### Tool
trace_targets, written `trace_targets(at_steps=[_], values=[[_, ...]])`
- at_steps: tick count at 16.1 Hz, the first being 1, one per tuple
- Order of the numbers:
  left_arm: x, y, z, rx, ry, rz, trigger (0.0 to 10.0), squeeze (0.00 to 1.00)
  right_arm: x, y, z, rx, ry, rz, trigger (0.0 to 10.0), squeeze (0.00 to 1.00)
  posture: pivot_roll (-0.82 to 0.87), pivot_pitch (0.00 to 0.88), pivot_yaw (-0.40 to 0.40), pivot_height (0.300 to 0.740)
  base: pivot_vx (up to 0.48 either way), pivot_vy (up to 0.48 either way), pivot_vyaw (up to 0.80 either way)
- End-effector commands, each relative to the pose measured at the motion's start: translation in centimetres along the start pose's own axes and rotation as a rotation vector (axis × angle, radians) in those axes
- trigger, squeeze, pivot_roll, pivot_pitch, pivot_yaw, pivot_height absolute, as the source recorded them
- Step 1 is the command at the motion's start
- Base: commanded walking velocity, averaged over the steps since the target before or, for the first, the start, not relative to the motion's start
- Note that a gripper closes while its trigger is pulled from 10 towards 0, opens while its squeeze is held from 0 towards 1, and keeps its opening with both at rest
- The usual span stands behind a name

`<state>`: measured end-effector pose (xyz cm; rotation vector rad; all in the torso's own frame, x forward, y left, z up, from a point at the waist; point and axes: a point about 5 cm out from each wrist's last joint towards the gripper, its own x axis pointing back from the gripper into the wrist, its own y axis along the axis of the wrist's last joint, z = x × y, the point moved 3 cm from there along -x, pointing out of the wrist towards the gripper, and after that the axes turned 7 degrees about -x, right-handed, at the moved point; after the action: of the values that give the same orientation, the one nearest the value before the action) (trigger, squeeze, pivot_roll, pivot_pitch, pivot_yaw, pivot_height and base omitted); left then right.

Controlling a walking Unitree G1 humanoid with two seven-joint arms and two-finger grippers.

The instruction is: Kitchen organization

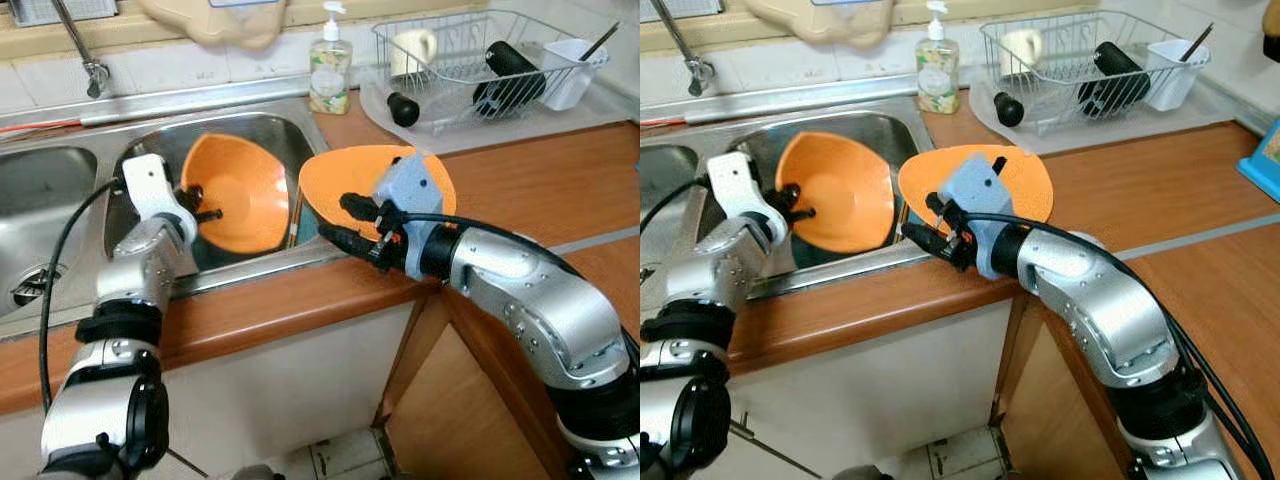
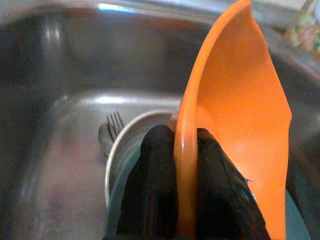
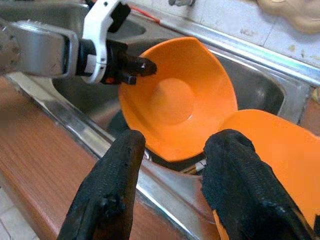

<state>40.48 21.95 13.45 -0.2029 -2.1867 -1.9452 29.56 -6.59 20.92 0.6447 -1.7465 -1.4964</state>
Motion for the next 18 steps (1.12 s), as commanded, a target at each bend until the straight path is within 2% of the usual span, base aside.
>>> trace_targets(at_steps=[1, 5, 6, 7, 8, 10, 11, 18], values=[[-0.3, 1.3, 0.1, -0.013, 0.002, -0.026, 0.0, 0.00, 0.0, -0.3, 0.1, 0.004, -0.003, 0.021, 10.0, 0.00, -0.03, 0.000, 0.078, 0.740, 0.000, 0.000, 0.00], [-1.0, -0.5, -0.9, -0.015, -0.006, 0.062, 0.0, 0.00, 0.0, -0.8, 0.3, 0.012, 0.000, 0.046, 10.0, 0.00, -0.03, 0.000, 0.081, 0.740, 0.000, 0.000, 0.00], [-1.0, -0.8, -1.0, -0.009, -0.005, 0.081, 2.0, 0.00, 0.0, -0.9, 0.3, 0.012, 0.001, 0.049, 10.0, 0.00, -0.03, 0.000, 0.080, 0.740, 0.000, 0.000, 0.00], [-1.1, -1.0, -1.1, -0.011, -0.008, 0.092, 2.6, 0.00, 0.0, -0.9, 0.4, 0.012, 0.003, 0.051, 10.0, 0.00, -0.03, 0.000, 0.080, 0.740, 0.000, 0.000, 0.00], [-1.1, -1.5, -1.2, -0.031, -0.012, 0.120, 10.0, 0.00, 0.0, -1.0, 0.4, 0.012, 0.005, 0.054, 10.0, 0.00, -0.03, 0.000, 0.079, 0.740, 0.000, 0.000, 0.00], [-1.1, -1.8, -1.3, -0.024, -0.024, 0.142, 10.0, 0.00, 0.0, -1.0, 0.5, 0.012, 0.005, 0.056, 10.0, 0.00, -0.03, 0.000, 0.079, 0.740, 0.000, 0.000, 0.00], [-1.1, -2.1, -1.5, -0.011, -0.046, 0.160, 10.0, 1.00, -0.1, -1.1, 0.5, 0.011, 0.004, 0.057, 10.0, 0.00, -0.03, 0.000, 0.078, 0.740, 0.000, 0.000, 0.00], [-1.0, -2.6, -0.8, -0.044, -0.023, 0.169, 10.0, 1.00, -0.1, -1.2, 0.2, 0.009, -0.014, 0.060, 10.0, 0.00, -0.02, 0.000, 0.078, 0.740, 0.000, 0.000, 0.00]])
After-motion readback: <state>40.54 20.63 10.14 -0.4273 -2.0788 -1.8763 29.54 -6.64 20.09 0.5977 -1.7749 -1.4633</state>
